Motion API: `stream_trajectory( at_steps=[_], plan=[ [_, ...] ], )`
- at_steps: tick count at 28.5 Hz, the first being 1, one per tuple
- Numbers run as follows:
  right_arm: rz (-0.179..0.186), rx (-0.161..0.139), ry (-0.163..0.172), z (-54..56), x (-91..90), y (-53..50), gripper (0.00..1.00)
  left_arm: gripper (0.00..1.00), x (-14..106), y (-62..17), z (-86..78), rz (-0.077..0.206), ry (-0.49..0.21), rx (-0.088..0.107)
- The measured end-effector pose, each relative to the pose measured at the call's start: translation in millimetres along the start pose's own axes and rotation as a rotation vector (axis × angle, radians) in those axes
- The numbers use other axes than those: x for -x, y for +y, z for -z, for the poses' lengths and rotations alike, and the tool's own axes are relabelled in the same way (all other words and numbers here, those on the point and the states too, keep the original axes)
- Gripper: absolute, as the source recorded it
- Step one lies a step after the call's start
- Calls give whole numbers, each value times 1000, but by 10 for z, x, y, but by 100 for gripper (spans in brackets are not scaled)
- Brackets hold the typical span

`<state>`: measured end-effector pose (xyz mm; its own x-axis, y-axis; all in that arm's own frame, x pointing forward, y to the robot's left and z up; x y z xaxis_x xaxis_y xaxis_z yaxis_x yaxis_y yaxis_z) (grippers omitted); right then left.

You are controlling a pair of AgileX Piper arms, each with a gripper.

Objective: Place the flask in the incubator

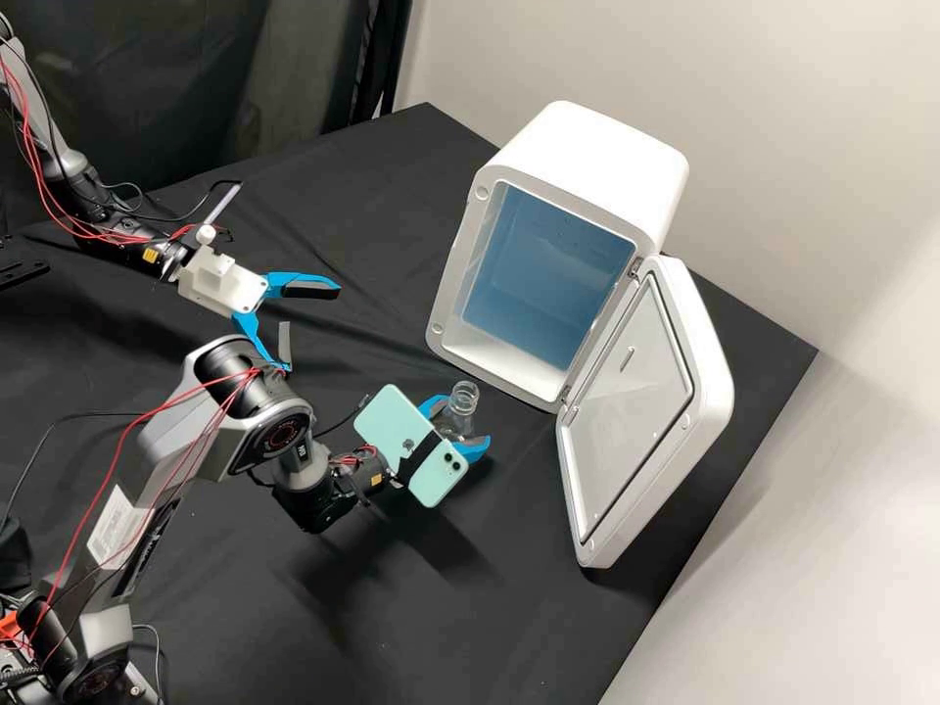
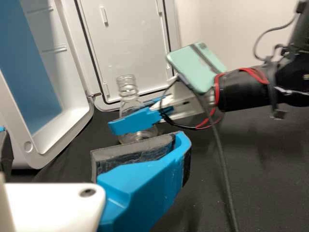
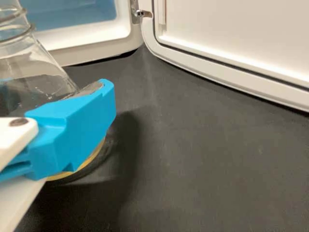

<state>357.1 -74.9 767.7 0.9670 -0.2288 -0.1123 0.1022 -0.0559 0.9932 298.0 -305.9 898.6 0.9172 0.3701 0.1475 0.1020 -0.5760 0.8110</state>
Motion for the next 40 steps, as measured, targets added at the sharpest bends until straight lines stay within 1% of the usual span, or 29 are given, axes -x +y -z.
stream_trajectory(
  at_steps=[1, 3, 6, 7, 9, 11, 14, 16, 23, 26, 36, 38, 40],
  plan=[
    [-2, 0, -1, 0, -25, 11, 0, 100, -1, -3, -7, 3, -2, 0],
    [-3, -1, -7, 10, -77, 48, 0, 100, -1, -18, -11, 18, -1, -1],
    [-16, -1, -1, 42, -156, 105, 0, 100, -1, -32, -8, 34, 3, -1],
    [-24, -1, 5, 52, -180, 126, 0, 100, -1, -36, -7, 38, 4, 6],
    [-37, -2, 13, 66, -220, 161, 0, 100, -1, -36, -8, 38, 3, 16],
    [-42, -1, 16, 84, -262, 186, 0, 100, 2, -25, -11, 35, 2, 26],
    [-49, -6, 23, 124, -322, 229, 0, 100, 8, -3, -14, 28, 1, 26],
    [-47, -6, 21, 136, -349, 243, 0, 100, 10, 4, -15, 26, 1, 26],
    [-63, -5, 37, 208, -433, 317, 0, 100, 14, 16, -16, 23, 1, 25],
    [-60, -3, 43, 234, -443, 306, 0, 100, 14, 16, -16, 23, 1, 25],
    [-59, -3, 44, 240, -444, 300, 0, 100, 14, 16, -16, 23, 1, 25],
    [-59, -3, 45, 238, -455, 299, 0, 100, 14, 16, -16, 23, 1, 25],
    [-55, -3, 40, 206, -496, 271, 0, 100, 14, 16, -16, 23, 1, 25]
  ],
)
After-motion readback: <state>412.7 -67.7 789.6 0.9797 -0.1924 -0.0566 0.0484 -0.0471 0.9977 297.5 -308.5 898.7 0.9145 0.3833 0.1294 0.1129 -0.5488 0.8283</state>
